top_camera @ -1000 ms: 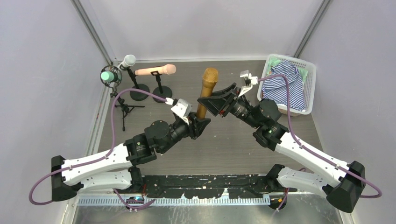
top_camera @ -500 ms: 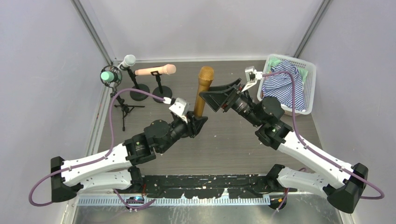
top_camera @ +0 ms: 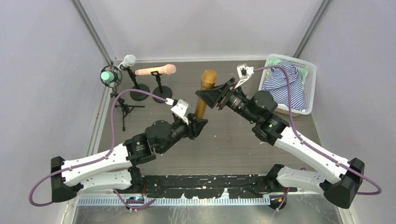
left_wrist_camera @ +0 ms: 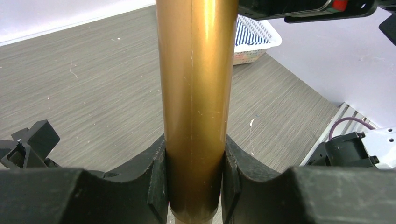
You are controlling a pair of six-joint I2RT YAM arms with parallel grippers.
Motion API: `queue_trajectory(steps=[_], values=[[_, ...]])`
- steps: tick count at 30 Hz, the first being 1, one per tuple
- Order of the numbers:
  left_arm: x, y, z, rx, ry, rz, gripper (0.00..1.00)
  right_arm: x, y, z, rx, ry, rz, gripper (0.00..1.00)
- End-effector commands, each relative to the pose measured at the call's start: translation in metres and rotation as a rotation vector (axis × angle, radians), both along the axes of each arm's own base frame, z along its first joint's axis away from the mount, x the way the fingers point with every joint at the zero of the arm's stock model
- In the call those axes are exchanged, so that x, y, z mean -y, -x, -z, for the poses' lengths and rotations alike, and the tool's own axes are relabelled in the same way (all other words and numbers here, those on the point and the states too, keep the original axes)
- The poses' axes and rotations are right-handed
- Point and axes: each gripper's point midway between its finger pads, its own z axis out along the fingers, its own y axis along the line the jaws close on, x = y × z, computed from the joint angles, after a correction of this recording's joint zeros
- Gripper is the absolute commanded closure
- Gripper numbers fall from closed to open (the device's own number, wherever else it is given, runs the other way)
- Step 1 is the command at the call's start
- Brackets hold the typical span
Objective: Attach the microphones to the stand
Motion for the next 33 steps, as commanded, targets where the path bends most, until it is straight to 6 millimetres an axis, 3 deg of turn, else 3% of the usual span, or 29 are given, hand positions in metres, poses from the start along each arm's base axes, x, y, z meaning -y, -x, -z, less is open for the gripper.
queue_trajectory(steps=[1, 3, 7, 11, 16, 20, 27, 33], values=[[0.001, 0.001, -0.01, 0.01, 0.042, 0.006, 1.0, 0.003, 0.006, -0.029, 0.041, -0.05, -0.009, 0.58], [-0.001, 0.0, -0.009, 0.008, 0.039, -0.005, 0.94, 0.003, 0.005, -0.027, 0.038, -0.046, -0.006, 0.68], [-0.015, -0.007, -0.007, 0.005, 0.011, -0.073, 0.57, 0.015, 0.0, -0.02, 0.03, -0.02, 0.064, 0.89], [-0.039, -0.018, -0.01, 0.001, -0.057, -0.144, 0.36, 0.045, -0.015, -0.004, 0.001, 0.094, 0.237, 0.99], [-0.086, -0.055, -0.015, -0.09, -0.12, -0.269, 0.33, 0.077, -0.018, 0.016, -0.02, 0.211, 0.366, 0.99], [-0.111, -0.079, -0.012, -0.161, -0.165, -0.329, 0.32, 0.095, -0.013, 0.023, -0.031, 0.243, 0.411, 0.99], [-0.116, -0.098, -0.002, -0.216, -0.346, -0.336, 0.31, 0.114, -0.007, 0.033, -0.049, 0.298, 0.457, 0.99], [-0.103, -0.101, 0.014, -0.246, -0.465, -0.231, 0.29, 0.116, -0.005, 0.039, -0.058, 0.324, 0.456, 0.99]])
